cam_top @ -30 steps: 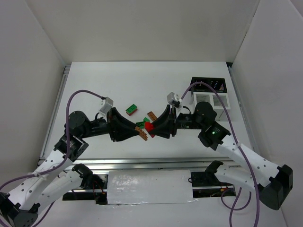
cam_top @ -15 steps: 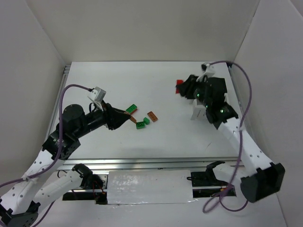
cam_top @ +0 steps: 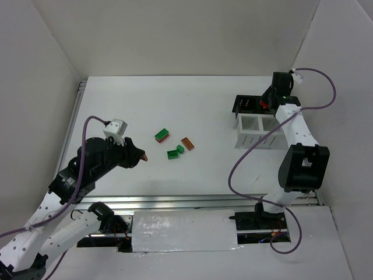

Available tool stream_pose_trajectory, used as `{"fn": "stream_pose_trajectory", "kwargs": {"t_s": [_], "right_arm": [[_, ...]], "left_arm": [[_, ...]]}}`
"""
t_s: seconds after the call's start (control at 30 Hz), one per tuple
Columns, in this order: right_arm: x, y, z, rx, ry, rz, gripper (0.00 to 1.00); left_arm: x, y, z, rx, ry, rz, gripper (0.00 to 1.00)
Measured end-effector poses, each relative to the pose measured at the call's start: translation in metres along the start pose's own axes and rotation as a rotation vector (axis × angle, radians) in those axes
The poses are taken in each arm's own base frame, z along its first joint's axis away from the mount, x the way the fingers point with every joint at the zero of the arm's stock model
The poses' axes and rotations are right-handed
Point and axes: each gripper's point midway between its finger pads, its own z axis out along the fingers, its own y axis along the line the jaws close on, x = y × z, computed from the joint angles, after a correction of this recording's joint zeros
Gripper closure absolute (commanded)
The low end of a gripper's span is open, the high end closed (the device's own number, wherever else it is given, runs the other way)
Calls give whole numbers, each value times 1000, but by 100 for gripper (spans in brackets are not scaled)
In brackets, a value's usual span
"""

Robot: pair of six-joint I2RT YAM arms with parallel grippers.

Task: Sort the legos into containers by color

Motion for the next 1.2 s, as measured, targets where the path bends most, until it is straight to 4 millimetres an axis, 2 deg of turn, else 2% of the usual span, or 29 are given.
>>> {"fn": "stream_pose_trajectory", "kwargs": {"t_s": [0.27,0.5,1.03,1.2], "right_arm": [[0,-7,18,57,8,-8,100],[2,-10,20,67,16,-8,100],[4,-6,22,30,31,-10,100],[9,-5,34,28,53,-28,100]], "left_arm": [[-10,10,-12,-47,-66,8,100],[-20,17,-26,-84,-142,0,100],[-22,24,-25,-125,-153,-3,100],[-22,24,-26,-125,-153,-3,100]]}}
